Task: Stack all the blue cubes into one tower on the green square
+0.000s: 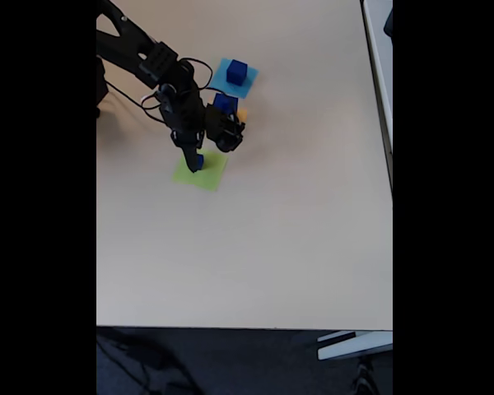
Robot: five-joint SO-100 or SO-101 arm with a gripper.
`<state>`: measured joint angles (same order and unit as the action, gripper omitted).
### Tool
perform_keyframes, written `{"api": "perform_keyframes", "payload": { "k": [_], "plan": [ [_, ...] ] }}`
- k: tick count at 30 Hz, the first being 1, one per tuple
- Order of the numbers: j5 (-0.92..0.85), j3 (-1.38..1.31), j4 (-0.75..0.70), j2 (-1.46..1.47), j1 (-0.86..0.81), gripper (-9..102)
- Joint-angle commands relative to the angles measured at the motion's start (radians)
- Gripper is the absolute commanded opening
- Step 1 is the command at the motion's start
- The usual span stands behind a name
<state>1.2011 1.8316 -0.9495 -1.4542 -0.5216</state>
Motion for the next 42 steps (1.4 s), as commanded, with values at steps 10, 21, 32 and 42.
{"api": "perform_keyframes", "payload": {
  "k": [10,21,32,42],
  "plan": [
    [-0.043,0.002,0.023,0.009,-0.015,26],
    [-0.041,0.003,0.023,0.017,-0.009,23],
    [-0.054,-0.009,0.021,0.017,-0.005,2],
    [-0.032,-0.112,-0.16,-0.141,0.031,0]
  ]
}}
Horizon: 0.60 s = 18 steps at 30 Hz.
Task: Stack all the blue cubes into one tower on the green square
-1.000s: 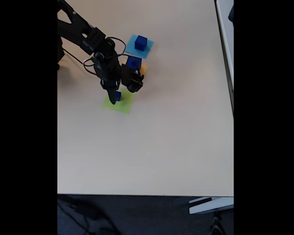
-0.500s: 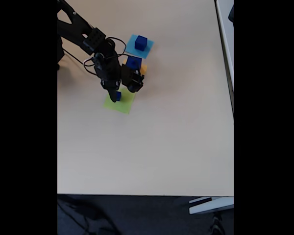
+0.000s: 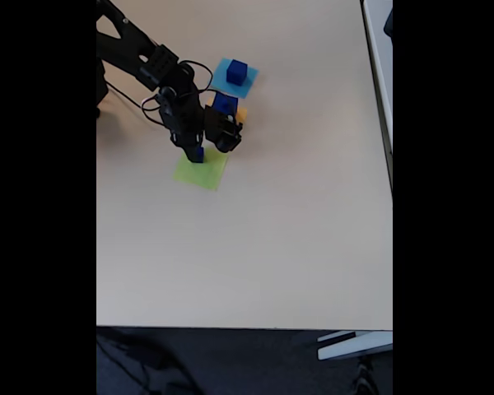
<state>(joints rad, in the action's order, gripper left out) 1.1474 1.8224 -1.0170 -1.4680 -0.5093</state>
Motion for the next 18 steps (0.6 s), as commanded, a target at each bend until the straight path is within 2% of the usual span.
{"api": "perform_keyframes", "payload": {
  "k": [1,8,18],
  "plan": [
    [0.037,-0.14,-0.143,-0.152,0.025,0],
    [0.196,-0.43,-0.44,-0.244,0.091,0],
    [0.517,-0.565,-0.479,-0.202,0.304,0]
  ]
}}
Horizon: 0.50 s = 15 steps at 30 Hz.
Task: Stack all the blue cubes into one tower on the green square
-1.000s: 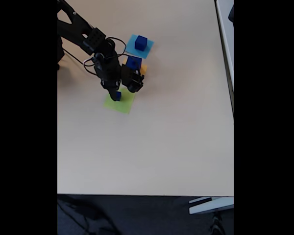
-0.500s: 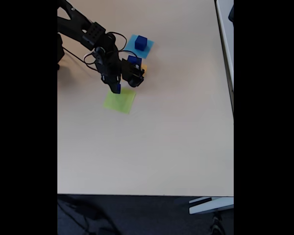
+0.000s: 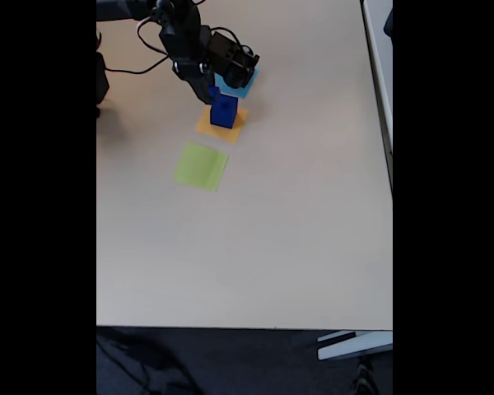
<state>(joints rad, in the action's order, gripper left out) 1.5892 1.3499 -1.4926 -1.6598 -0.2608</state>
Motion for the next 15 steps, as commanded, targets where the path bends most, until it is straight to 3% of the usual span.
{"api": "perform_keyframes", "payload": {
  "k": [1,15],
  "plan": [
    [0.11,-0.109,-0.003,0.003,0.078,0],
    [0.368,-0.206,0.144,0.141,0.295,0]
  ]
}}
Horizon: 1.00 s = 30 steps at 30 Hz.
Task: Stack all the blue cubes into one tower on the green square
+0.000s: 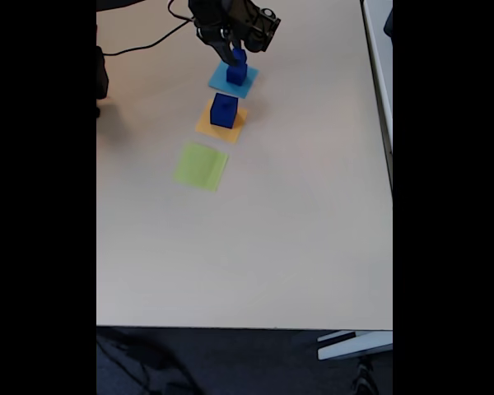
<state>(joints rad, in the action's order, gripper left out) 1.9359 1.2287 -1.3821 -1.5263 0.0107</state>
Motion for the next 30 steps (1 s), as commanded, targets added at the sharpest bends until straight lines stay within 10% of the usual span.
{"api": "perform_keyframes", "payload": {
  "k": [1,30],
  "plan": [
    [0.025,-0.101,0.032,0.029,0.035,0],
    [0.084,-0.362,-0.141,0.42,0.173,0]
  ]
}}
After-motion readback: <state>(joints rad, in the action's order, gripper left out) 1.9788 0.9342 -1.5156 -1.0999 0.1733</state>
